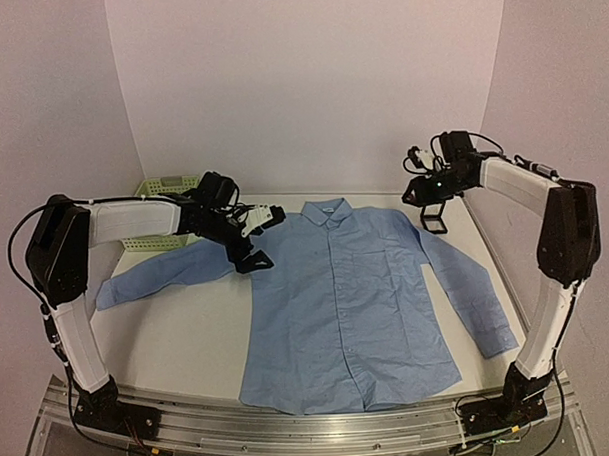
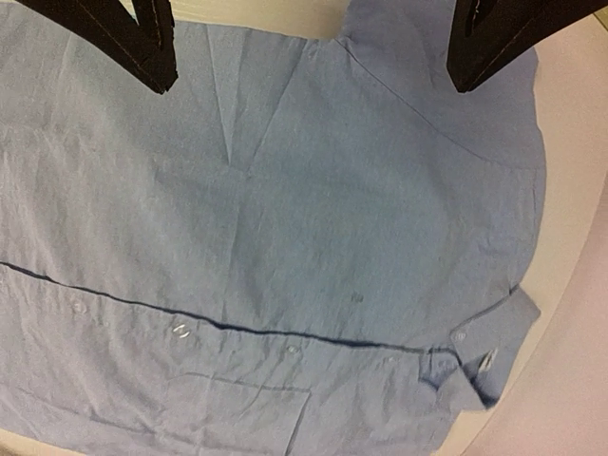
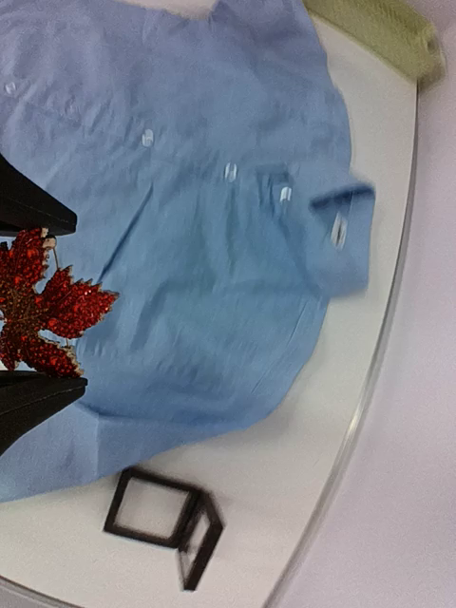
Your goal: Pin the brooch onto the clothing
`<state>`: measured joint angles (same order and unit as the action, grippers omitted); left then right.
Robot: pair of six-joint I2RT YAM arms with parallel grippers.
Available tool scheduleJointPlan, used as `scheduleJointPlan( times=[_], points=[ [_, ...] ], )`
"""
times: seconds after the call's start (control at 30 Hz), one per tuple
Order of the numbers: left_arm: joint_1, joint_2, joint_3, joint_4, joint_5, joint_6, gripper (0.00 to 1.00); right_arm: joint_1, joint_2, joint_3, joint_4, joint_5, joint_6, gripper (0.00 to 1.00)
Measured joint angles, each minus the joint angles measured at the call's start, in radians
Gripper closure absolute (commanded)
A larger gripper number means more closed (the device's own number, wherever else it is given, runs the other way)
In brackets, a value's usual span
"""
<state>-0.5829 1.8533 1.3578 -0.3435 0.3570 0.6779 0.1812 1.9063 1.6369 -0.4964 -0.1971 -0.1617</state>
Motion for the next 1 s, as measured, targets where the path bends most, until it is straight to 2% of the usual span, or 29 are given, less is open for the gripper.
scheduleJointPlan(
  times=[0.23,0.4,0.63,0.83,0.93,1.0],
  points=[
    [0.01,-0.102,0.067,-0.041,0.239,0.21,0.07,0.247,-0.17,-0.012,0.016,-0.241,-0.02,0.76],
    [0.01,-0.174,0.175,-0.077,0.408,0.337,0.24,0.42,-0.216,-0.013,0.031,-0.352,0.005,0.76],
    [-0.008,-0.347,0.159,-0.076,0.544,0.498,0.44,0.564,-0.233,-0.014,0.096,-0.436,0.084,0.76],
    [-0.062,-0.422,0.133,-0.109,0.582,0.65,0.39,0.651,-0.233,0.0,0.111,-0.452,0.115,0.76],
    [-0.075,-0.394,0.183,-0.211,0.583,0.712,0.33,0.678,-0.233,0.019,0.115,-0.458,0.119,0.76],
    [-0.077,-0.366,0.235,-0.308,0.581,0.771,0.34,0.687,-0.233,0.029,0.121,-0.459,0.119,0.76]
  ],
)
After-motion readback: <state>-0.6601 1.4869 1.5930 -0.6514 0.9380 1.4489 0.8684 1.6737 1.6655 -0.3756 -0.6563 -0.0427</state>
